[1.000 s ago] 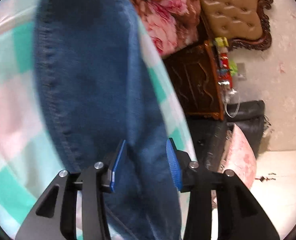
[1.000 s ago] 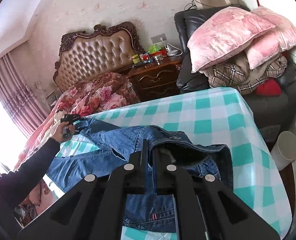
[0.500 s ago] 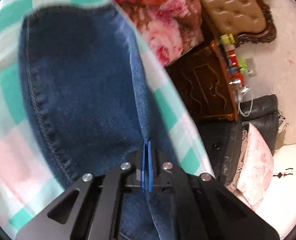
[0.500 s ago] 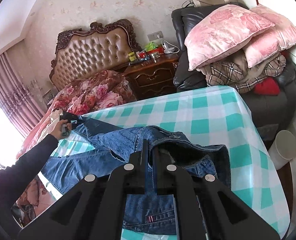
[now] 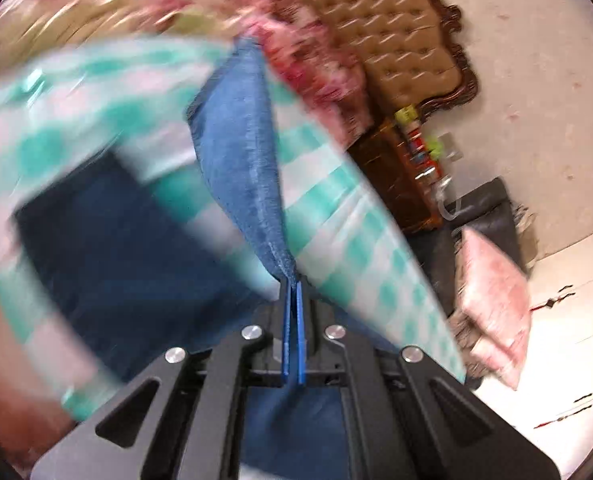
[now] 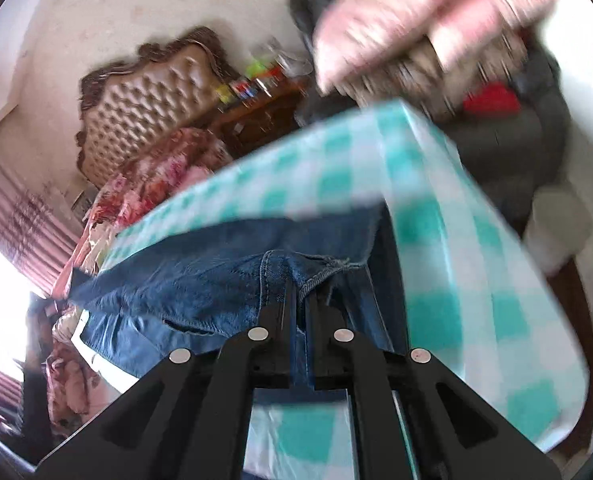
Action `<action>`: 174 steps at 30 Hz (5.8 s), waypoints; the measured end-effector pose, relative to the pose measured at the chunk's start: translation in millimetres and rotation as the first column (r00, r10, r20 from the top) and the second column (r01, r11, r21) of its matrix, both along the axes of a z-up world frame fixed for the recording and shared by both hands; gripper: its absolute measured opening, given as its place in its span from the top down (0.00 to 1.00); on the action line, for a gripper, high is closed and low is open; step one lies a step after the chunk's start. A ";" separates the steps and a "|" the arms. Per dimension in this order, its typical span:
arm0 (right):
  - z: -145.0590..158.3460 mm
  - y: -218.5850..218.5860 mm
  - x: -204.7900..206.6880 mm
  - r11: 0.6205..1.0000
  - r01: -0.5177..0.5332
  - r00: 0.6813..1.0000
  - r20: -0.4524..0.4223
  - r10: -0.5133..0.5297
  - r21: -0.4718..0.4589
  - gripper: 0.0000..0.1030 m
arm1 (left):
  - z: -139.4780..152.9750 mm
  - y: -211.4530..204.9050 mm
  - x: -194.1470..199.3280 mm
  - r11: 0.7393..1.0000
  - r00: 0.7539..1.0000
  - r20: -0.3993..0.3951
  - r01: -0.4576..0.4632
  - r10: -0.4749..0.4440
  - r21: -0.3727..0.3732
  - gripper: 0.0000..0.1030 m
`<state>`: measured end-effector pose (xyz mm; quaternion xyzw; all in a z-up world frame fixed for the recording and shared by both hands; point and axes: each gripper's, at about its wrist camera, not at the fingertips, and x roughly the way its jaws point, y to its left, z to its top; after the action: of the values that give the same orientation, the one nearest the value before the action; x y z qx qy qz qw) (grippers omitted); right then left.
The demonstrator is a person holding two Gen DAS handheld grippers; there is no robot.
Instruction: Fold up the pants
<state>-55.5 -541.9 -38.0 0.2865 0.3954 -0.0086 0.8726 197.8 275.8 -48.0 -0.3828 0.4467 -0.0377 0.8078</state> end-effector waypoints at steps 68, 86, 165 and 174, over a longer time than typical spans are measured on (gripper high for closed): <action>-64.0 9.8 -3.0 0.972 0.235 0.948 -0.226 -0.224 0.027 0.93 | -103.4 115.9 -73.6 0.964 0.974 -0.100 -0.217 0.203 -0.152 0.98; -73.2 31.8 4.8 0.960 0.190 0.935 -0.261 -0.242 -0.207 0.95 | -63.8 152.9 -63.8 0.915 0.933 -0.020 -0.349 0.360 0.203 0.64; -62.3 14.9 -6.9 0.937 0.217 0.960 -0.115 -0.256 -0.274 0.44 | -50.3 -408.5 -134.0 0.573 0.568 0.147 0.714 -0.810 0.402 0.48; -71.4 34.8 3.4 0.916 0.204 0.950 -0.157 -0.270 -0.344 0.68 | -72.2 -399.6 -157.2 0.515 0.554 0.071 0.709 -0.830 0.482 0.62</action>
<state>-52.1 -507.1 -109.4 0.1830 0.4368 -0.2085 0.8557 40.7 -123.8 -120.1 0.0422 0.4427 -0.3603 0.8200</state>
